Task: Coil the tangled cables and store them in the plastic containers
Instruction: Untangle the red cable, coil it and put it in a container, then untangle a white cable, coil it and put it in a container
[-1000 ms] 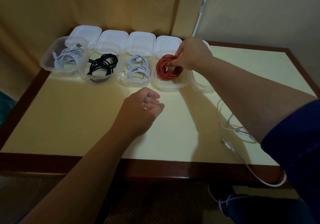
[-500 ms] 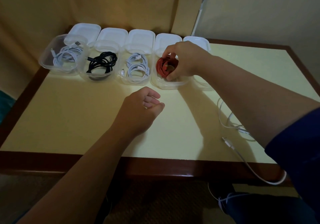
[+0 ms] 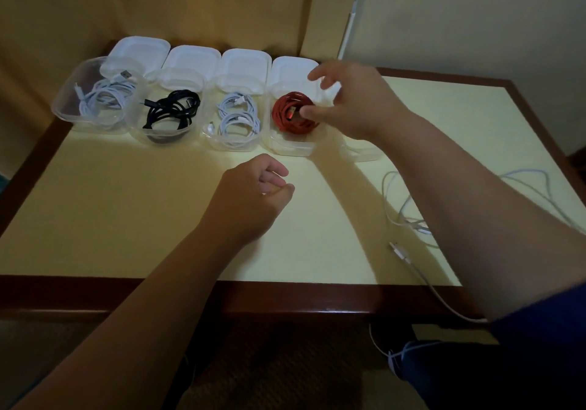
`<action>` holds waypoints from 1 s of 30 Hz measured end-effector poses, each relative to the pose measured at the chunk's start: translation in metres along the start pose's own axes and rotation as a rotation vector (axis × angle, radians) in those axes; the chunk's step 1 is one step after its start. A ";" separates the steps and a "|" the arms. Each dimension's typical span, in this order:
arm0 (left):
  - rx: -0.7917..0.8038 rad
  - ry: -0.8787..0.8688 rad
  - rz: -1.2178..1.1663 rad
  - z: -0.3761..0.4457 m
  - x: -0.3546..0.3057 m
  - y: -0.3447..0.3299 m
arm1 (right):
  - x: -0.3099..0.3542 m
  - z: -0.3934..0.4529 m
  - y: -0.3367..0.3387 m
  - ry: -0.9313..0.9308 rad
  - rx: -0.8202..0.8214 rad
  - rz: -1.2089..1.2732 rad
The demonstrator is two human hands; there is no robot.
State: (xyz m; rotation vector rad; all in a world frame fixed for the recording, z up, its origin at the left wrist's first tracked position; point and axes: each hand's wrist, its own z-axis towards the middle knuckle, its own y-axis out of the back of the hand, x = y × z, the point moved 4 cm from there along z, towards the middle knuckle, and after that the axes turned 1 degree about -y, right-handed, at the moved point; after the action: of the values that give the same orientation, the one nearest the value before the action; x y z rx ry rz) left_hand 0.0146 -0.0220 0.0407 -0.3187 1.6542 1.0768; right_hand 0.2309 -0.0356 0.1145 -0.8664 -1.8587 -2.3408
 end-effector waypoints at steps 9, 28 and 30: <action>0.201 -0.513 0.132 -0.027 -0.043 -0.079 | -0.051 -0.166 0.037 -0.318 -0.094 0.464; 0.200 -0.332 -0.092 -0.030 -0.056 -0.072 | -0.053 -0.200 0.007 -0.153 0.050 0.573; 0.149 -0.142 -0.283 -0.023 -0.047 -0.060 | -0.048 -0.198 0.008 -0.101 0.092 0.551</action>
State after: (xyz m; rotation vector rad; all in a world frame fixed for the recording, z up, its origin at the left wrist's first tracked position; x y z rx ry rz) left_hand 0.0588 -0.0873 0.0526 -0.3584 1.5004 0.7436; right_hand 0.1950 -0.2327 0.0745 -1.3025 -1.4873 -1.8913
